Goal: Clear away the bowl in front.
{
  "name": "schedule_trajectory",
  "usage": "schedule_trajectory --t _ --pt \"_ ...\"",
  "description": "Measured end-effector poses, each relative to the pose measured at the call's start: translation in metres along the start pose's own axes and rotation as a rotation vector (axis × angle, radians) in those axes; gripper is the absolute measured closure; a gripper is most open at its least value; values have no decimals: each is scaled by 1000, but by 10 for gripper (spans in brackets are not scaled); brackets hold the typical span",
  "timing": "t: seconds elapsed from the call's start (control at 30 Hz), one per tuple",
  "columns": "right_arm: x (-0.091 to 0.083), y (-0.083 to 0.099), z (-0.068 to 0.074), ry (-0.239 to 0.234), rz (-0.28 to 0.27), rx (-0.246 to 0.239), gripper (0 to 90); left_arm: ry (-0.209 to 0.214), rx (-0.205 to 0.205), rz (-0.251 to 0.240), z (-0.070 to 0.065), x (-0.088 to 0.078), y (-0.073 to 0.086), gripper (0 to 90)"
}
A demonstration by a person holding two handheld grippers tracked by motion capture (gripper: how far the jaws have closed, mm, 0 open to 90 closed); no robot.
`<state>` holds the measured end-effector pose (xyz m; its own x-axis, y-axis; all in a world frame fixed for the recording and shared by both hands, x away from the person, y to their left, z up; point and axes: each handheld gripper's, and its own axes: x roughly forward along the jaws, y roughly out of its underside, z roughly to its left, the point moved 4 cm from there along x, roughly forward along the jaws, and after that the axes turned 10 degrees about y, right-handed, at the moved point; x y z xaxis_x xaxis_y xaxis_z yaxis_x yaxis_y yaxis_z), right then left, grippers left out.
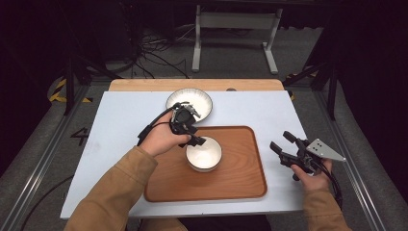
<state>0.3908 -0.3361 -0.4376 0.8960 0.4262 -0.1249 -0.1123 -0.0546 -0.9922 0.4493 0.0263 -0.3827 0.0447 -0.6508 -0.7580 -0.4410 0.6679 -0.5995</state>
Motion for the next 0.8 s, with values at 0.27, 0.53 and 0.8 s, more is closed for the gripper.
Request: schedule_trajectory --t 0.27,0.53,0.8 --pt "10 -4 3 -37 3 -2 284 -34 -1 -120 -10 -27 19 392" --pt "14 -6 3 -49 13 -6 278 -90 22 -233 -12 -49 36 295" --pt "12 -6 1 -53 18 -17 269 -118 16 -310 -9 -64 59 228"
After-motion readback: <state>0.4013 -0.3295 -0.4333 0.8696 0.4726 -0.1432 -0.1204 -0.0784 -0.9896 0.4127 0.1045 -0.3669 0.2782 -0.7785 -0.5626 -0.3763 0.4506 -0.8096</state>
